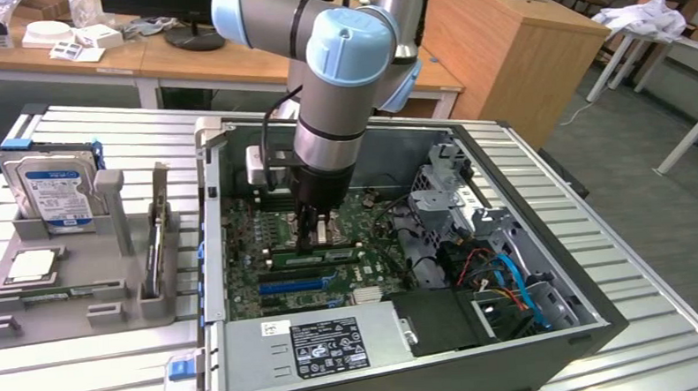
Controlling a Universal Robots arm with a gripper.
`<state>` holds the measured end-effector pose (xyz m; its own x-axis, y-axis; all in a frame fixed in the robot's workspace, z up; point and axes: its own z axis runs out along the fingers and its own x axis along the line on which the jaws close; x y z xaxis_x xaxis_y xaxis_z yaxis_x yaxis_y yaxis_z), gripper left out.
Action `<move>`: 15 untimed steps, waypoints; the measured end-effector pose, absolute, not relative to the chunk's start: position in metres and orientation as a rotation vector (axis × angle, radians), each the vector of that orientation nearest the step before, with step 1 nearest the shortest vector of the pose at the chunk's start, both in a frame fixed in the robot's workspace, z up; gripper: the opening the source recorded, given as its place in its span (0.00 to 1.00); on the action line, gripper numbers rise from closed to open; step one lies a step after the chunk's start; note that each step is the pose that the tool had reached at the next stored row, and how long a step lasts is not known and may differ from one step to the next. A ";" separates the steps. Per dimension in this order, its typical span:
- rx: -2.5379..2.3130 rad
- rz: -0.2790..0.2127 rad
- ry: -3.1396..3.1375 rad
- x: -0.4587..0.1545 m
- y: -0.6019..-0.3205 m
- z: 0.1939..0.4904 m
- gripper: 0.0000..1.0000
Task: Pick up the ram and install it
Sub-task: 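Press down the ram until it locks into place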
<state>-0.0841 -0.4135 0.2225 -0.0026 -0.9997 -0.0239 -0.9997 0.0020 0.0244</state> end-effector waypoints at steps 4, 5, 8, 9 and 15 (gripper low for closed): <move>2.218 -0.054 -2.224 -0.084 -0.413 0.222 0.11; 2.218 -0.054 -2.224 -0.084 -0.413 0.222 0.11; 2.219 -0.054 -2.224 -0.084 -0.413 0.223 0.11; 2.219 -0.054 -2.225 -0.084 -0.413 0.223 0.11; 2.218 -0.054 -2.224 -0.084 -0.413 0.240 0.11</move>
<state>-0.0842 -0.4135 0.2398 -0.0026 -0.9997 -0.0241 -0.9997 0.0021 0.0243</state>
